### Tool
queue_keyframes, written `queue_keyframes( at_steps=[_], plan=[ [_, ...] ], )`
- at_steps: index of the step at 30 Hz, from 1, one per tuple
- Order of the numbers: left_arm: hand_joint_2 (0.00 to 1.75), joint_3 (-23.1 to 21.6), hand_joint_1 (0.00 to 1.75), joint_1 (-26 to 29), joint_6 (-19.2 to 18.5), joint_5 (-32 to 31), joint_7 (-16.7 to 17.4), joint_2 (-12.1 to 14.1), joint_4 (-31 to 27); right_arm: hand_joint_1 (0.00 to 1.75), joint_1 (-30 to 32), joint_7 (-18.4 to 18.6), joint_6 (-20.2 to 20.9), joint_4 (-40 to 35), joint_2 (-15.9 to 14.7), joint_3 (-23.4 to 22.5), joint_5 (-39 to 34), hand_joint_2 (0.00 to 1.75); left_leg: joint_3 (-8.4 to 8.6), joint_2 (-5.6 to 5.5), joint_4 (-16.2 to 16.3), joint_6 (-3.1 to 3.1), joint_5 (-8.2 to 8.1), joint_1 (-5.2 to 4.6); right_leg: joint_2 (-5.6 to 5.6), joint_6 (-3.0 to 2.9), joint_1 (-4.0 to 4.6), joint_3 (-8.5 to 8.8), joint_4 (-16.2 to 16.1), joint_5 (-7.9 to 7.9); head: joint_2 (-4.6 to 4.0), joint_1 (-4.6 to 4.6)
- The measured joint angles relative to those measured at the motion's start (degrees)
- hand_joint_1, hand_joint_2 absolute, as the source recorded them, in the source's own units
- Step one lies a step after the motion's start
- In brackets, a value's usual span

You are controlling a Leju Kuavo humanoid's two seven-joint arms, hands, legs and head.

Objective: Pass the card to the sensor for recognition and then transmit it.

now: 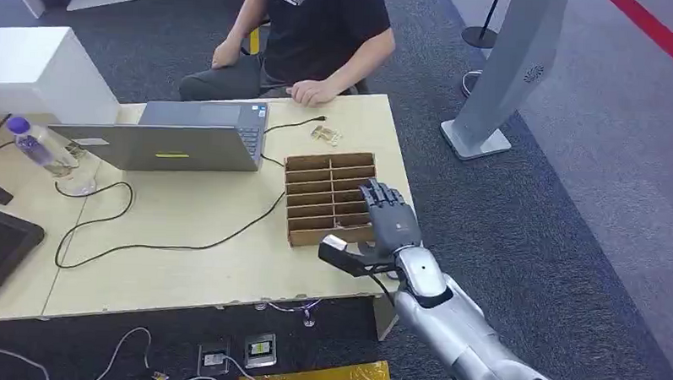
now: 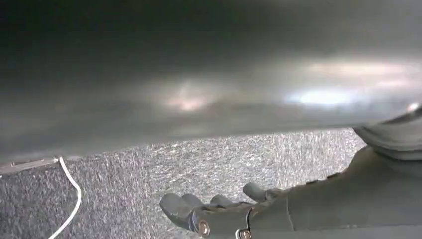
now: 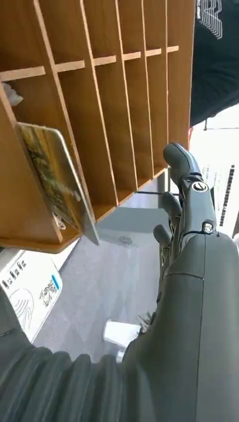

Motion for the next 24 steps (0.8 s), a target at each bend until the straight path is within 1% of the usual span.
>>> queue_keyframes(
  at_steps=[9,10,11,19,24],
  plan=[
    [0.0,-0.02,0.0,-0.16,-0.02,0.17,0.15,0.02,0.0,0.0,-1.06,-1.53,-0.24,1.9,0.63,0.11,-0.76,1.75,0.0,0.0,0.0,0.0,0.0,0.0,-0.01,0.0,0.0,0.0,0.0,0.0,0.0,0.0],
    [0.0,-0.02,0.0,-0.16,-0.02,0.17,0.15,0.02,0.0,1.48,-1.12,-1.75,-0.24,2.06,0.66,0.13,-0.96,1.75,-0.01,0.0,0.0,0.0,0.0,0.0,-0.02,0.0,0.0,0.0,0.0,0.0,0.0,0.02],
    [0.0,-0.02,0.0,-0.15,0.0,0.22,0.15,0.02,0.0,1.75,-1.2,-1.95,-0.24,2.23,0.66,0.13,-1.07,1.75,-0.01,0.0,0.0,0.0,0.0,0.0,-0.01,0.0,0.0,0.0,0.0,0.0,0.0,0.0],
    [0.0,-0.02,0.0,-0.15,-0.02,0.39,0.15,0.09,0.0,1.75,-1.81,-3.35,0.04,3.67,1.07,0.15,-1.22,1.75,-0.01,0.0,0.0,0.0,0.0,0.0,-0.01,0.0,0.0,0.0,0.0,0.0,0.0,0.0],
    [0.0,-0.02,0.0,-0.16,-0.05,0.42,0.15,0.09,0.0,1.75,-2.0,-3.37,-0.29,4.29,1.07,0.15,-1.42,1.75,0.01,0.0,0.0,0.0,0.0,0.0,0.0,0.0,0.0,0.0,0.0,0.0,0.0,0.0]
  ],
)
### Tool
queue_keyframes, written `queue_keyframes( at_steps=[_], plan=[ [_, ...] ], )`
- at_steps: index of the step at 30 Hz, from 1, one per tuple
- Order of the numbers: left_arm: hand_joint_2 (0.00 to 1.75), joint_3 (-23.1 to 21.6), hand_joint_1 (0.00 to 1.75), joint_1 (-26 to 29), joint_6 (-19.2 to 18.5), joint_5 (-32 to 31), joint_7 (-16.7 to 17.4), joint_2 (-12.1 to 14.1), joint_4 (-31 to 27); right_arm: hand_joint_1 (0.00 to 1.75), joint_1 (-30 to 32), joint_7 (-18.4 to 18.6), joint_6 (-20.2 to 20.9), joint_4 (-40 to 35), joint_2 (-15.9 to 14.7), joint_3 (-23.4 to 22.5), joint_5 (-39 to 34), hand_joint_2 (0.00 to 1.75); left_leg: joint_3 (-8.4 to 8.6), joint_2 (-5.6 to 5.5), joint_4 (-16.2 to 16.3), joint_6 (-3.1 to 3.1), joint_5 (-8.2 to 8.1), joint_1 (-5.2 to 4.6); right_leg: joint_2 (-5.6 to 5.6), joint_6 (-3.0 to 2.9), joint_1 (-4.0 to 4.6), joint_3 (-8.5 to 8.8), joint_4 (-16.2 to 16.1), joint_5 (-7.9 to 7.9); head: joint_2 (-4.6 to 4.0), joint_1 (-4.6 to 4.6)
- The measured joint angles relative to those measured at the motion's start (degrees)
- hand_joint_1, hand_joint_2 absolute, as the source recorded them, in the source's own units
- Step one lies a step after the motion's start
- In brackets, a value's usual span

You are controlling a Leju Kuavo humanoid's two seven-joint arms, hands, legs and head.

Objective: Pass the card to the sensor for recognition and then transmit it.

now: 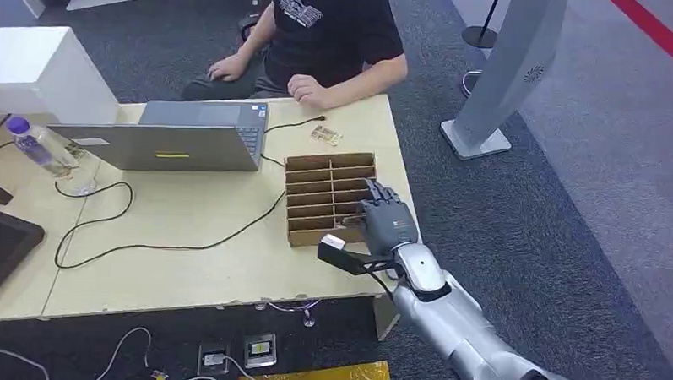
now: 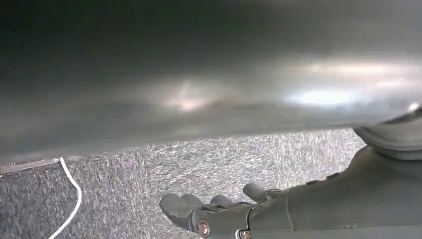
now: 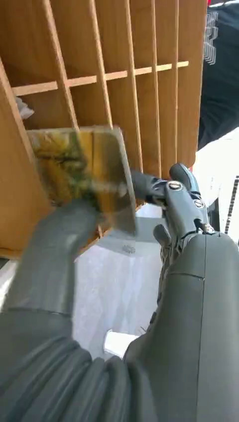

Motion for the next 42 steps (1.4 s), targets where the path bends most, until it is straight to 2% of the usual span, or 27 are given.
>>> queue_keyframes(
  at_steps=[22,30,35,39,42],
  plan=[
    [0.0,0.0,0.0,-0.01,-0.15,-0.5,0.0,0.17,0.0,1.75,1.41,0.02,1.2,-1.07,-0.24,0.13,-1.33,1.75,0.05,0.02,0.0,0.0,0.0,0.0,0.03,0.0,0.0,0.02,0.0,0.0,0.0,0.0],
    [0.0,0.0,0.0,0.22,0.17,-0.11,-0.04,0.17,0.0,1.75,1.12,-0.35,-0.33,-2.05,-0.42,0.2,-2.21,1.75,0.04,0.01,0.0,0.0,0.0,0.0,0.02,-0.01,0.0,0.03,0.01,0.01,0.0,0.02],
    [0.0,0.0,0.0,0.4,0.44,-0.26,-0.31,0.17,0.0,1.75,-0.89,-0.63,-5.16,-4.2,-1.14,0.02,-2.43,1.75,0.01,0.02,0.01,0.0,0.01,0.0,0.03,-0.02,0.0,0.0,0.01,0.03,0.0,0.0],
    [0.0,0.0,0.0,0.33,0.87,-0.88,-0.33,0.15,0.0,1.75,-6.56,-1.73,-10.54,-7.76,-2.1,-1.58,-0.94,1.75,0.03,0.03,0.02,-0.02,0.03,-0.01,0.04,0.0,-0.01,-0.01,0.01,0.08,0.0,0.02],
    [0.0,0.0,0.0,0.12,1.03,-1.16,-0.33,0.07,0.0,1.75,-10.32,-2.16,-10.66,-9.68,-2.47,-3.01,0.43,1.75,0.08,0.03,0.02,-0.02,0.04,0.0,0.04,0.0,0.0,0.02,0.01,0.08,0.0,0.0]
  ],
)
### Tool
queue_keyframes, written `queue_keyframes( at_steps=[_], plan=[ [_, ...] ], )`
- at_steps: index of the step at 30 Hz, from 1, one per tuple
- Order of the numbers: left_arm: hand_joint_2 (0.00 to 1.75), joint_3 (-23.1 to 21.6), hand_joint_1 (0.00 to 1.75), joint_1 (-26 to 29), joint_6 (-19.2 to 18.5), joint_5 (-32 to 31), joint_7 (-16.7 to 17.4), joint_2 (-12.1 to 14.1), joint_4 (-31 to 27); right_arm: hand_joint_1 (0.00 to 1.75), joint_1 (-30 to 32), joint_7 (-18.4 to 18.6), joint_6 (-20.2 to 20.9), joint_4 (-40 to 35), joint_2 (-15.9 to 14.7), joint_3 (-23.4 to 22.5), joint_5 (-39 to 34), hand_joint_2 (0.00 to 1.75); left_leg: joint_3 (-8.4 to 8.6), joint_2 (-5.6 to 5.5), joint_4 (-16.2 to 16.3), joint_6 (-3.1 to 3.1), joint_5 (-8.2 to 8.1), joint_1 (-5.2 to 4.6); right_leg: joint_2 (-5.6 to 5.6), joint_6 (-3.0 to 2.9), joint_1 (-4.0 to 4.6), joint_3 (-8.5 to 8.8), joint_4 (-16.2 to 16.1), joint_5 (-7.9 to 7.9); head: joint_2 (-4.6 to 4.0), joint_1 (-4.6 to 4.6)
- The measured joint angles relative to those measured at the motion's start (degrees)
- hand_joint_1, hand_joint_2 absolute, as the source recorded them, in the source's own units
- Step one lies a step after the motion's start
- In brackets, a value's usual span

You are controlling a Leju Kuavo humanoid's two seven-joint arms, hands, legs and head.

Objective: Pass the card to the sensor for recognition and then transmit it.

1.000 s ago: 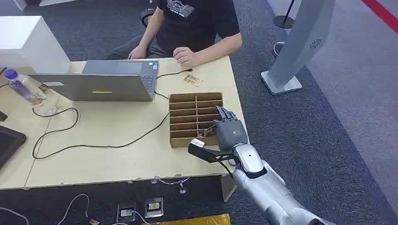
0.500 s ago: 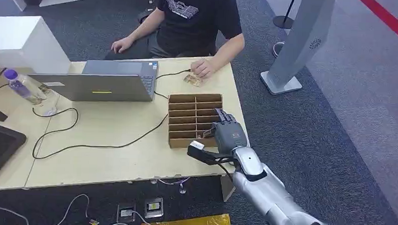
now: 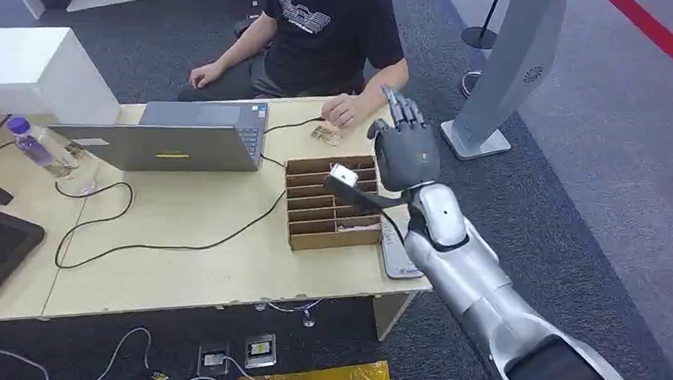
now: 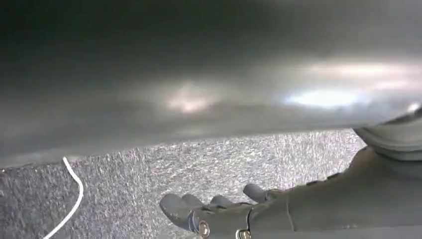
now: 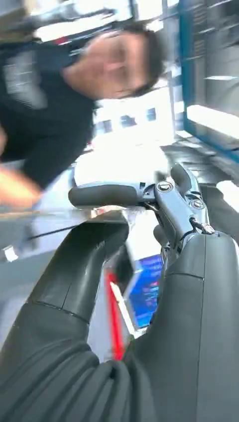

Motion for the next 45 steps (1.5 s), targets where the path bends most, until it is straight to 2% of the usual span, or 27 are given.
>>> queue_keyframes(
  at_steps=[5,9,17,28,42,43,44,45],
  plan=[
    [0.0,0.0,0.0,-0.05,0.0,-0.07,0.02,-0.09,0.0,1.75,-0.79,-0.33,-0.61,-2.43,-0.2,-1.69,1.25,1.75,-0.01,0.0,0.0,0.0,0.0,0.0,0.01,0.0,0.0,0.0,0.0,0.0,0.0,0.0],
    [0.0,0.0,0.0,-0.17,0.17,-0.33,0.0,-0.15,0.0,1.75,-1.22,-2.16,-2.3,-3.48,-0.26,-3.17,2.01,1.75,-0.02,-0.01,0.0,0.0,0.0,0.0,0.0,0.0,0.0,0.01,0.0,0.0,0.0,0.02],
    [0.0,0.0,0.0,-0.81,0.28,-0.53,0.28,-0.48,0.0,1.75,-3.34,-4.35,-2.84,-1.86,0.94,-4.79,2.28,1.75,-0.03,-0.01,0.0,0.0,0.0,0.0,0.0,0.0,0.0,0.01,0.0,0.0,0.0,0.0],
    [0.0,0.0,0.0,-1.97,-0.22,-1.14,2.16,-0.87,0.0,1.75,-9.29,-0.07,0.33,9.31,3.3,-4.48,9.33,1.75,-0.06,-0.02,0.0,0.0,0.0,0.0,-0.01,0.0,0.0,-0.01,0.01,0.0,0.0,0.0],
    [0.0,0.0,0.0,-2.32,-0.07,-0.66,2.32,-1.01,0.0,1.75,-11.57,1.05,1.53,15.76,5.49,-4.37,10.74,1.75,-0.07,-0.02,0.0,0.0,0.0,0.01,-0.02,0.0,0.01,-0.02,0.01,0.0,0.0,0.0],
    [0.0,0.02,0.0,-2.31,-0.02,-0.53,2.32,-1.03,0.0,1.59,-11.61,1.2,1.55,16.3,5.66,-4.31,10.95,1.75,-0.07,-0.02,0.0,0.0,0.0,0.01,-0.02,0.0,0.01,-0.02,0.01,0.0,0.0,0.02],
    [0.0,0.02,0.0,-2.31,0.0,-0.48,2.32,-1.09,0.0,0.31,-11.6,1.36,1.53,16.65,5.77,-4.24,11.22,1.75,-0.07,-0.02,0.0,0.0,0.0,0.01,-0.02,0.0,0.01,-0.02,0.01,0.0,0.0,0.0],
    [0.0,0.02,0.0,-2.3,0.09,-0.42,2.34,-1.13,0.0,0.0,-11.59,1.53,1.44,17.02,5.81,-4.09,11.39,1.75,-0.07,-0.02,0.0,0.0,0.0,0.01,-0.02,0.0,0.01,-0.02,0.01,0.0,0.0,0.0]
  ],
)
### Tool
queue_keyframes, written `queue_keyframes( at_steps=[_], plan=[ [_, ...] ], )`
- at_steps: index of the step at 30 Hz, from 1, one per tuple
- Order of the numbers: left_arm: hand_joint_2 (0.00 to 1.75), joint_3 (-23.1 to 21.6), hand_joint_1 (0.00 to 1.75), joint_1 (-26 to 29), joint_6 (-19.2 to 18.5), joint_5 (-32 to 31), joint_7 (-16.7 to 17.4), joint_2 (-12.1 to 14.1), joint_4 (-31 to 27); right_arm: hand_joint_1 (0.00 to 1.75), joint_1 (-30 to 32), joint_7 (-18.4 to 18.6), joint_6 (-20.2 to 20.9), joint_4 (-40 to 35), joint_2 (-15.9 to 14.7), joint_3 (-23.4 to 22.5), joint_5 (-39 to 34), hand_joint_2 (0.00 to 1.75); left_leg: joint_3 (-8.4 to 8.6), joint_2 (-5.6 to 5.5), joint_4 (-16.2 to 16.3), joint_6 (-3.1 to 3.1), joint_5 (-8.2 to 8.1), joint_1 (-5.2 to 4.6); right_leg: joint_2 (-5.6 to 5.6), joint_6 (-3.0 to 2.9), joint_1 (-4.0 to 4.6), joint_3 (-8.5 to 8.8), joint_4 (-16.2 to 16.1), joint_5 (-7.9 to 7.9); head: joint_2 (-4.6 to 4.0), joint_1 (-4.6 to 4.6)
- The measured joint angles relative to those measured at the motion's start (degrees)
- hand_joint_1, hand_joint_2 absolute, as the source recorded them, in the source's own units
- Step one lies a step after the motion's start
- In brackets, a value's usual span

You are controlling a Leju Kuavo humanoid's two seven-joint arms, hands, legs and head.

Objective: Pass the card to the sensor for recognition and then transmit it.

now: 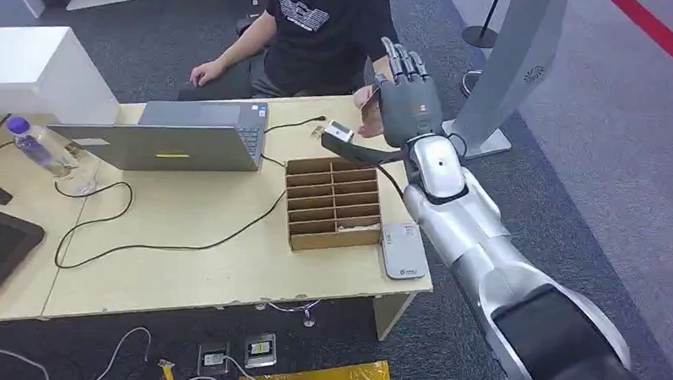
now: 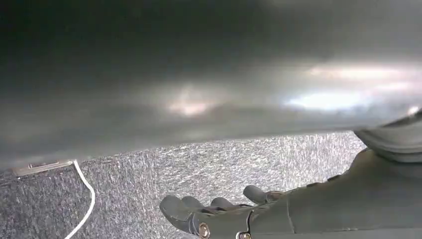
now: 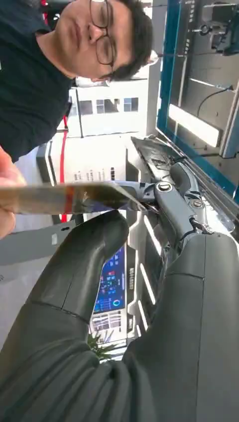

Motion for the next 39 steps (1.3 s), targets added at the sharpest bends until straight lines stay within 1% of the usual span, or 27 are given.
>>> queue_keyframes(
  at_steps=[3,8,13,17,20,23,25,28,32,35,37,39],
  plan=[
    [0.0,0.02,0.0,0.06,0.48,0.35,-0.02,-0.09,0.0,0.0,0.07,0.02,-0.79,0.88,0.0,0.35,0.77,1.75,-0.02,0.0,0.0,0.0,0.0,0.0,0.01,0.0,0.0,-0.01,0.0,0.0,0.0,0.0],
    [0.0,0.09,0.0,0.16,0.9,0.37,-0.02,-0.33,0.0,0.0,0.55,-0.48,-3.39,2.84,0.04,0.48,1.09,1.75,-0.04,0.0,0.0,0.0,-0.01,0.0,0.0,0.0,0.0,-0.02,-0.01,0.0,0.0,0.02],
    [0.0,0.11,0.0,0.11,1.01,0.33,-0.02,-0.39,0.0,0.0,0.94,-1.14,-4.66,3.96,0.63,0.5,1.84,1.75,-0.03,0.0,0.0,0.0,0.0,0.0,0.01,0.0,0.0,-0.04,0.0,0.0,0.0,0.02],
    [0.0,0.11,0.0,0.12,1.09,0.13,0.2,-0.44,0.0,0.0,0.96,-3.06,-6.64,4.63,1.14,0.53,1.75,1.75,-0.03,0.0,0.0,0.0,0.0,0.03,0.01,0.0,0.03,-0.04,0.0,0.0,0.0,0.02],
    [0.0,0.13,0.0,0.12,1.42,0.13,0.2,-0.48,0.0,0.0,0.7,-3.76,-7.15,5.05,1.36,0.53,1.68,1.75,-0.03,0.0,0.0,0.0,0.0,0.03,0.01,0.0,0.03,-0.04,0.0,0.0,0.0,0.02],
    [0.0,0.15,0.0,0.13,1.42,0.13,0.2,-0.5,0.0,0.0,-0.05,-5.82,-8.66,5.29,1.29,0.48,0.5,1.75,-0.03,0.0,0.0,0.0,0.0,0.03,0.01,0.0,0.03,-0.05,0.0,0.0,0.0,0.0],
    [0.0,0.17,0.0,0.14,1.42,0.19,0.2,-0.5,0.0,0.0,-0.97,-6.99,-8.81,5.47,1.05,0.22,-0.83,1.75,-0.02,0.01,0.01,0.0,0.0,0.03,0.03,0.0,0.03,-0.06,-0.01,0.0,0.0,0.0],
    [0.0,0.22,0.0,0.38,1.53,0.57,0.2,-0.5,0.0,0.0,-2.47,-6.71,-8.77,5.62,-0.13,-0.77,-2.26,1.75,-0.03,0.01,0.03,0.0,0.0,0.03,0.0,0.0,0.02,-0.05,-0.01,0.0,0.0,0.0],
    [0.0,0.57,0.0,0.96,1.99,1.18,0.13,-0.5,0.0,0.0,-4.21,-6.71,-8.68,6.01,-4.03,-3.27,-5.53,1.75,-0.03,0.0,0.13,0.0,-0.01,0.02,-0.01,0.0,0.02,-0.07,-0.03,0.0,0.0,-0.02],
    [0.0,0.63,0.0,1.59,2.05,1.77,0.09,-0.5,0.02,0.0,-4.93,-7.02,-7.61,6.43,-9.59,-5.95,-8.16,1.75,-0.13,-0.14,0.24,0.04,-0.03,0.02,-0.19,0.01,0.02,-0.03,-0.03,0.0,0.0,0.02],
    [0.0,0.81,0.0,2.18,2.32,2.34,0.09,-0.48,0.02,0.0,-4.91,-5.47,-5.6,6.8,-13.3,-8.19,-12.54,1.75,-0.2,-0.14,0.33,0.06,-0.05,0.02,-0.18,0.01,0.02,-0.07,-0.03,0.0,0.0,0.0],
    [0.0,1.25,0.0,2.68,2.86,3.02,-0.04,-0.48,0.02,0.0,-4.37,-3.1,-3.49,7.32,-17.14,-11.37,-17.25,1.75,-0.22,-0.13,0.38,0.13,-0.1,0.01,-0.18,0.01,0.02,-0.08,-0.07,0.0,0.0,-0.02]
  ],
)
